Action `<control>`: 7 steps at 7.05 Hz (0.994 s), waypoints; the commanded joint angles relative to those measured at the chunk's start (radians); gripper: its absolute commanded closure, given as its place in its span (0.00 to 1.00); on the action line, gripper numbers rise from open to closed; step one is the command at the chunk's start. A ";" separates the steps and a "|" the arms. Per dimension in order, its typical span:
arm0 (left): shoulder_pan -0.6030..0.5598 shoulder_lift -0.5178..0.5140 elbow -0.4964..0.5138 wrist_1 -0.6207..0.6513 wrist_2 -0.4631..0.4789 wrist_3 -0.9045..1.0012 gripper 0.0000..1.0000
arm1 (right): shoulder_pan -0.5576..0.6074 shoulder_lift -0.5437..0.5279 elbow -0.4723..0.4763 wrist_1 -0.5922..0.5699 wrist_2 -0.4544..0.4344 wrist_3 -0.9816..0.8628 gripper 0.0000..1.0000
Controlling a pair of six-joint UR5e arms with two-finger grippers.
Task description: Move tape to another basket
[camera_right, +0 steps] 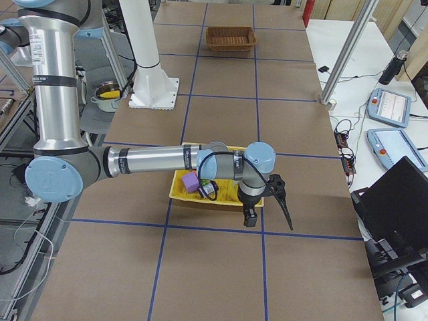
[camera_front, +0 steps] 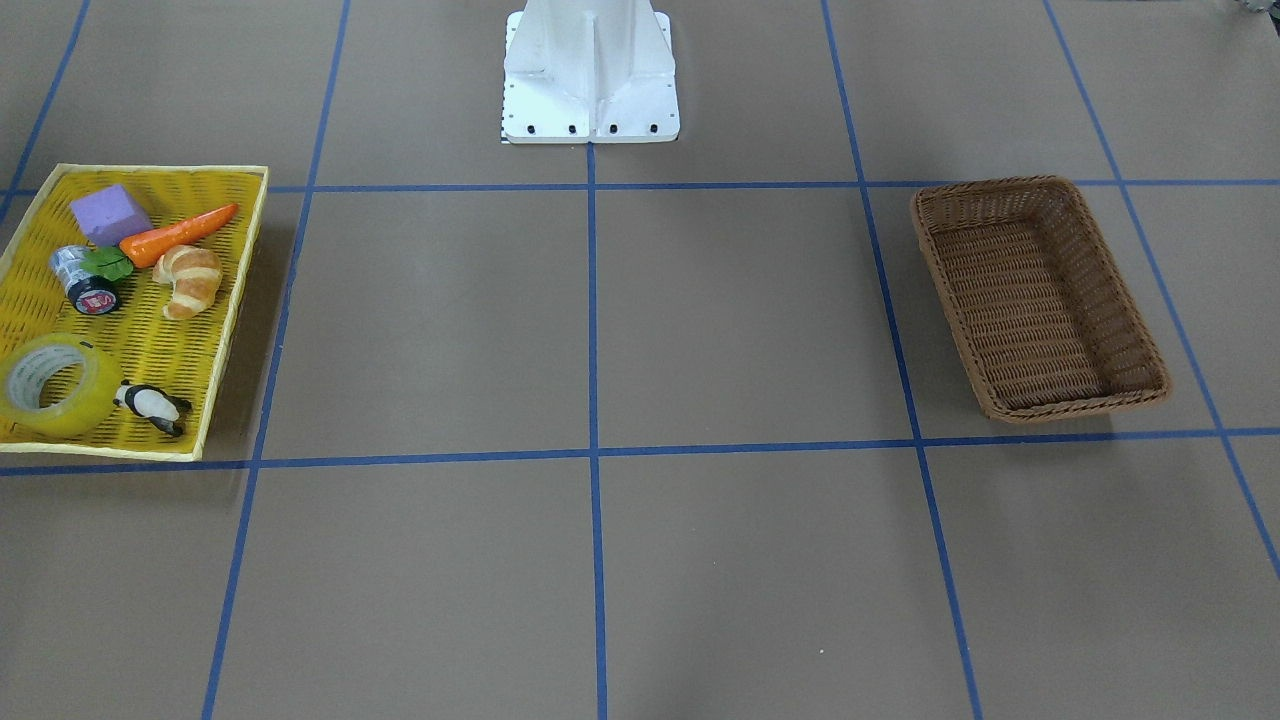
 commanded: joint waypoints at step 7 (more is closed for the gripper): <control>0.005 -0.008 -0.020 -0.009 -0.170 -0.006 0.01 | -0.023 0.072 0.091 0.047 0.003 -0.002 0.00</control>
